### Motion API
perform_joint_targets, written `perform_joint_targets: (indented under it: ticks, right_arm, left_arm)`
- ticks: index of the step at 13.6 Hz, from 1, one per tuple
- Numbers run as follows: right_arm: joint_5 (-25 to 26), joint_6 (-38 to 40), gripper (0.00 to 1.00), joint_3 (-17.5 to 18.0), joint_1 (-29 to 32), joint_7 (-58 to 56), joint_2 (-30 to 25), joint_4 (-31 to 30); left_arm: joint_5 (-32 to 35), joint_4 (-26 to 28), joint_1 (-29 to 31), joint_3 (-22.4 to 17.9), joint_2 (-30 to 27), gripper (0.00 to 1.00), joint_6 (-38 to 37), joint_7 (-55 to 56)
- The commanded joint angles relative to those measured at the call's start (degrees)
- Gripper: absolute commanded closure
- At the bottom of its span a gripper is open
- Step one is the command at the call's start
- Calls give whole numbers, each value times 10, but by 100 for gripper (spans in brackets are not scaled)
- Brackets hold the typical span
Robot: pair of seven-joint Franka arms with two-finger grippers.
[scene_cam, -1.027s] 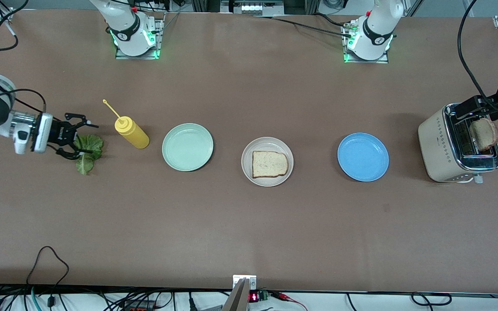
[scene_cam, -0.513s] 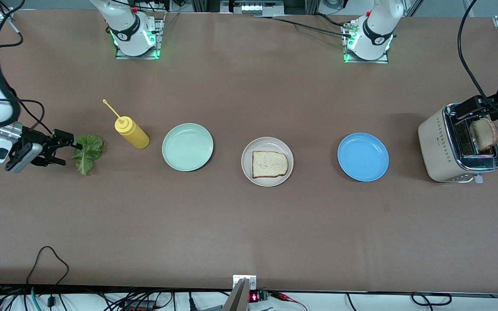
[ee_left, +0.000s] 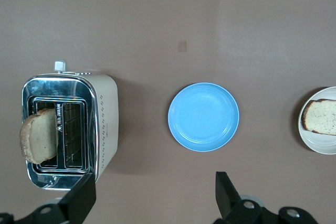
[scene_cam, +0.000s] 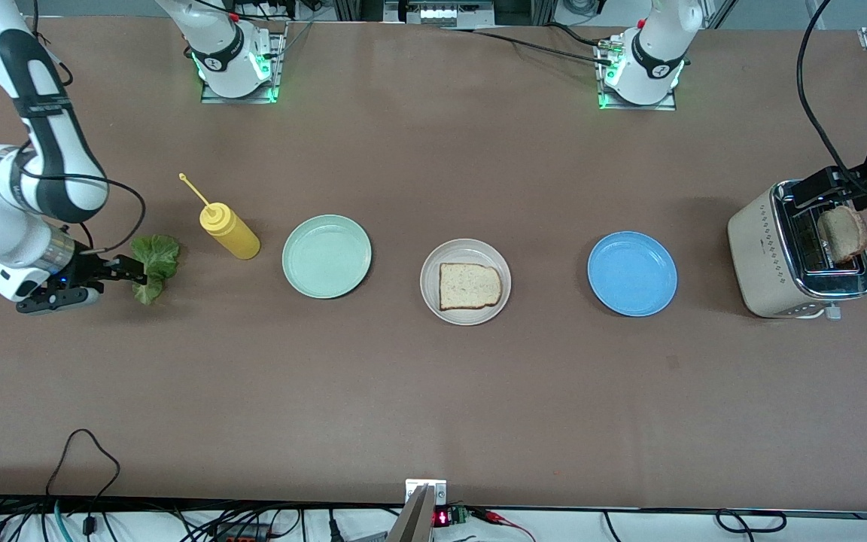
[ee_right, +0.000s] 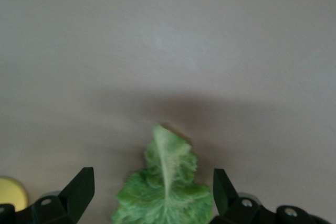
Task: Make sandwich in beige plate with both arms
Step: 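Lower the right gripper onto the lettuce leaf and grasp it, then lift the lettuce and carry it toward the beige plate with the right gripper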
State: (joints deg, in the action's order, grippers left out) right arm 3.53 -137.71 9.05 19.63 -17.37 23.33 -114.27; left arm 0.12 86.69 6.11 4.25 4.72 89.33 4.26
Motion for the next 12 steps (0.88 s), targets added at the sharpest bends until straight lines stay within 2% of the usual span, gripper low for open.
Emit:
perform_joint_targets:
  ticks: [1, 7, 8, 9, 10, 12]
  right_arm:
    - [43, -20, 0, 3, 3, 63, 21, -1]
    - [56, -52, 0, 3, 8, 66, 62, -2]
    - [57, -55, 5, 2, 8, 66, 65, -3]
    - [67, -55, 32, 2, 8, 64, 67, -2]
    - [101, -55, 49, 3, 9, 66, 69, -2]
    - [118, -62, 56, 3, 10, 67, 75, -2]
  left_arm:
    - [1, 1, 2, 1, -8, 0, -3, -7]
    - [0, -1, 1, 1, -7, 0, 6, -3]
    - [0, -1, 1, 1, -7, 0, 6, -3]
    - [0, -1, 1, 1, -7, 0, 7, -3]
    - [0, -2, 1, 1, -6, 0, 7, -3]
    - [-1, -2, 1, 1, -5, 0, 9, -3]
